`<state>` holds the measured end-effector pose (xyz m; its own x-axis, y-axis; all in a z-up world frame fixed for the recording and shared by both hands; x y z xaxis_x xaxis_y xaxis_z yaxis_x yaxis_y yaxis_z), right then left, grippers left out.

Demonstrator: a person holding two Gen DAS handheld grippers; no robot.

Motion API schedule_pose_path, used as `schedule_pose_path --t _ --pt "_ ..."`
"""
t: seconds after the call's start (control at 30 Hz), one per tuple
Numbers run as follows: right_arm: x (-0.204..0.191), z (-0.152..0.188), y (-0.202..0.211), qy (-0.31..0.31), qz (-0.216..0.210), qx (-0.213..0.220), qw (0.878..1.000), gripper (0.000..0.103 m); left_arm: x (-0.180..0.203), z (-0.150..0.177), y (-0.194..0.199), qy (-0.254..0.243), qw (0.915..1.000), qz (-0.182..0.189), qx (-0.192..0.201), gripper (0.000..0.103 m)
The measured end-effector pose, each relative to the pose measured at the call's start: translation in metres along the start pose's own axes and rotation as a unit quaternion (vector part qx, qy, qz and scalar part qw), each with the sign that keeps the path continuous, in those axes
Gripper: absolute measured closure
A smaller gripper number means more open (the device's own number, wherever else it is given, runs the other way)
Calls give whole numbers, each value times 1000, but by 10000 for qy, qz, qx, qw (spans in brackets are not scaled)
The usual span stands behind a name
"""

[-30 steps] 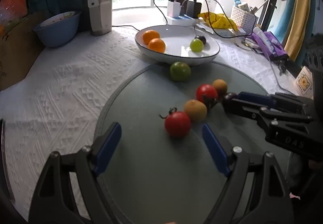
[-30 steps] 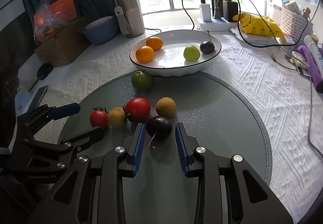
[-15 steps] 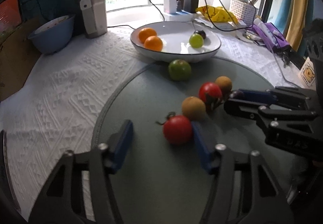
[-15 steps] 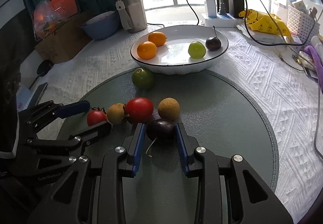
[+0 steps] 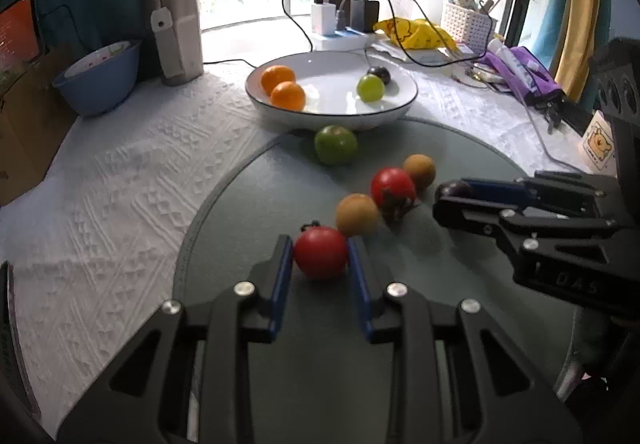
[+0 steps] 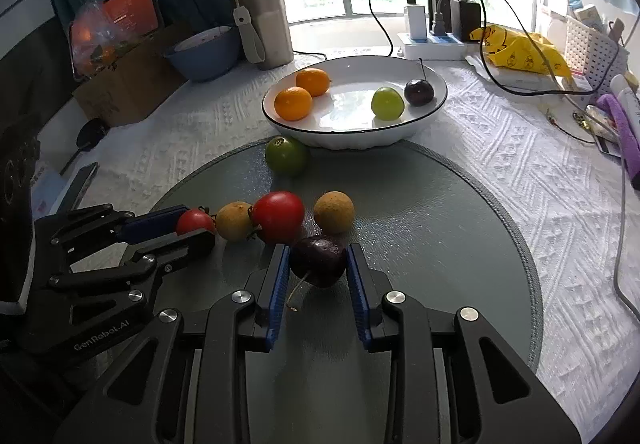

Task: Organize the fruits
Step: 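Grasp the red tomato with the left tool while the right tool grasps another dark plum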

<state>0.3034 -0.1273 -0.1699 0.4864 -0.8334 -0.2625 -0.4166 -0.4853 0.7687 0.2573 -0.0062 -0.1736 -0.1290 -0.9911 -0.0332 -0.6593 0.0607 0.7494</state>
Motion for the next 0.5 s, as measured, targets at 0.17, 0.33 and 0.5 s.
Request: schedule_pose_path --t 0.17,0.33,0.5 --pt "-1 1 12 19 15 117 9999 72 5 -2 9 -15 9999 27 149 74" --pt "-2 0 24 40 24 244 9997 72 8 -5 21 -48 9996 3 266 74" --pt "-1 -4 35 34 25 376 9993 72 13 -11 34 -116 9991 -68 402 74"
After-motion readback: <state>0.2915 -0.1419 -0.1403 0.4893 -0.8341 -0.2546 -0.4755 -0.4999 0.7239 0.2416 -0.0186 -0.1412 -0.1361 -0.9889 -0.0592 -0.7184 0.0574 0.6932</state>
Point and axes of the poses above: each gripper's, at about its wrist camera, not at the fingertips, and y roughly against the way its jaws point, x to its right, z to its underside, the point moved 3 cm from there along -y, roughly the way its jaws point, and after that the axes turned 8 degrees about -y, right-handed, at the moved point
